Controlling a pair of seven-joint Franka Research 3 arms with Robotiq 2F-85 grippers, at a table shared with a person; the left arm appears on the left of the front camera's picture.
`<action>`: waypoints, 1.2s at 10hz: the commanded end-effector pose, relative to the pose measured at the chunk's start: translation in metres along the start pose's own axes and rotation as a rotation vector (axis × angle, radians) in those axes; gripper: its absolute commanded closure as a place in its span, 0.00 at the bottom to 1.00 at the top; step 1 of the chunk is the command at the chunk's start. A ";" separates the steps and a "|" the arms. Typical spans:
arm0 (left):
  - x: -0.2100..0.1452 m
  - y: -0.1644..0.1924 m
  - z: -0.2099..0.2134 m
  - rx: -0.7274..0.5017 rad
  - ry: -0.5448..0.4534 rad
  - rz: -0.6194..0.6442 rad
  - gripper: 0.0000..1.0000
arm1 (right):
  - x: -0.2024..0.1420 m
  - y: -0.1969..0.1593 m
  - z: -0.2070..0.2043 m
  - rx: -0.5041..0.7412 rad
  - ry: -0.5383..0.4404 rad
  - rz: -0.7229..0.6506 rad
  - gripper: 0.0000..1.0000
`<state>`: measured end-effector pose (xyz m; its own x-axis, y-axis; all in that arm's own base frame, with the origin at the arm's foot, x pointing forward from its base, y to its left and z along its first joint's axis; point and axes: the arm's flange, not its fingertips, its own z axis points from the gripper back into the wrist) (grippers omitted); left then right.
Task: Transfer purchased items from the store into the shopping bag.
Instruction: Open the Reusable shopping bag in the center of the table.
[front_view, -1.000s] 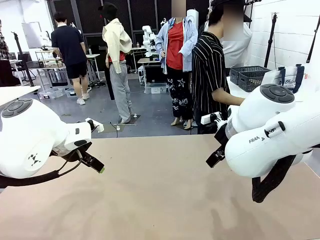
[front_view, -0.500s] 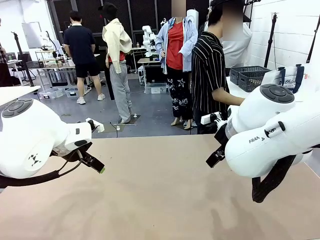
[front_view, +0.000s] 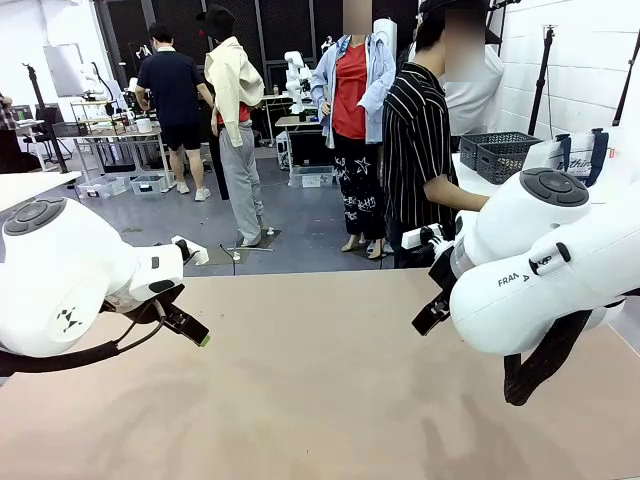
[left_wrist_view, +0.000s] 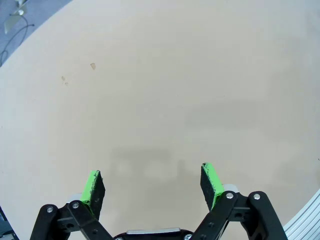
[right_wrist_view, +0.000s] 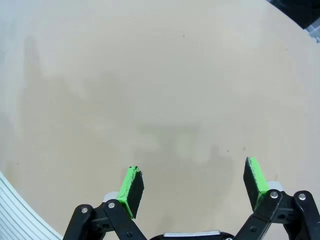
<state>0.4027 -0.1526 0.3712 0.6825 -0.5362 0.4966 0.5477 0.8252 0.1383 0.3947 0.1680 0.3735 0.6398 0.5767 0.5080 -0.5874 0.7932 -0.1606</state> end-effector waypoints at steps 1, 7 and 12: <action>0.000 0.000 0.000 0.000 0.000 0.000 0.00 | 0.000 0.000 0.000 0.000 0.000 0.000 0.00; 0.015 0.083 0.102 0.276 -0.194 0.127 0.00 | 0.052 -0.078 0.106 -0.352 -0.246 -0.207 0.00; -0.112 0.168 0.140 0.388 -0.163 0.619 0.00 | -0.054 -0.194 0.161 -0.473 -0.317 -0.711 0.00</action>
<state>0.4014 0.0780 0.4962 0.7251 -0.0416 0.6874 -0.0598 0.9906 0.1231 0.4062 -0.0478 0.5353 0.5903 -0.0237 0.8069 0.1344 0.9885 -0.0693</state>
